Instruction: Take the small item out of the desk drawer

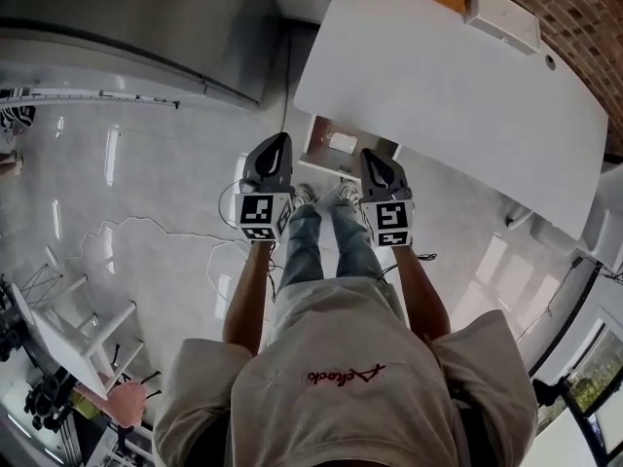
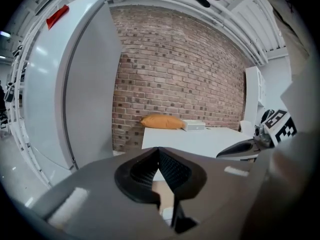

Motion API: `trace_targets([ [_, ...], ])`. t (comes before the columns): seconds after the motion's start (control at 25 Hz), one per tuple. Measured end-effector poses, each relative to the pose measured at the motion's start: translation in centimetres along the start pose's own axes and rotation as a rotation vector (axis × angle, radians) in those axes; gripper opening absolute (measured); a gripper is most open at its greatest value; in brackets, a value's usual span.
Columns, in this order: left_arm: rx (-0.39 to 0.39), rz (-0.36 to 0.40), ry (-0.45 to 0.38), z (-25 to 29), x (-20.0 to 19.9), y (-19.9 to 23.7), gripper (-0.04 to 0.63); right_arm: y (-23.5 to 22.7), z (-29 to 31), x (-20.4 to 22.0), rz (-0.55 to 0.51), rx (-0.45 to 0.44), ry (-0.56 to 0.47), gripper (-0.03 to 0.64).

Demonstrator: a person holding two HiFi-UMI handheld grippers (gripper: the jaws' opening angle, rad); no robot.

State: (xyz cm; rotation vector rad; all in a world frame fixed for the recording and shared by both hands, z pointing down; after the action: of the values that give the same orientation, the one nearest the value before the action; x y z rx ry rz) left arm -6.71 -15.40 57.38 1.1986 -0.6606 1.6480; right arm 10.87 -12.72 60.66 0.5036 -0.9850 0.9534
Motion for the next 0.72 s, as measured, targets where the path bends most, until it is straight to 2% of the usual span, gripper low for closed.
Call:
trace_targets([
  [0.44, 0.071, -0.043, 0.085, 0.7, 7.4, 2.5, 0.009, 2.6, 4.1, 7.5, 0.017, 0.023, 0.155, 0.011],
  [0.72, 0.084, -0.071, 0.102, 2.1, 10.3, 3.3, 0.009, 2.5, 7.3, 12.1, -0.003, -0.006, 0.25, 0.011],
])
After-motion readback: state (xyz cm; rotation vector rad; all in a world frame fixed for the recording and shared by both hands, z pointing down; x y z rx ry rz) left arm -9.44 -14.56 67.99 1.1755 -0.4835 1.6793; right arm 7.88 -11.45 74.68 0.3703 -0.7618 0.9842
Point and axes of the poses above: the fingertips, and each gripper's own axes: z forward along the fingers, y to its left, x out of its underside, the point moved 3 cm from there along -z, backward along the fingers, and after that the axes turned 1 degree about y, right-handed, at the moved point
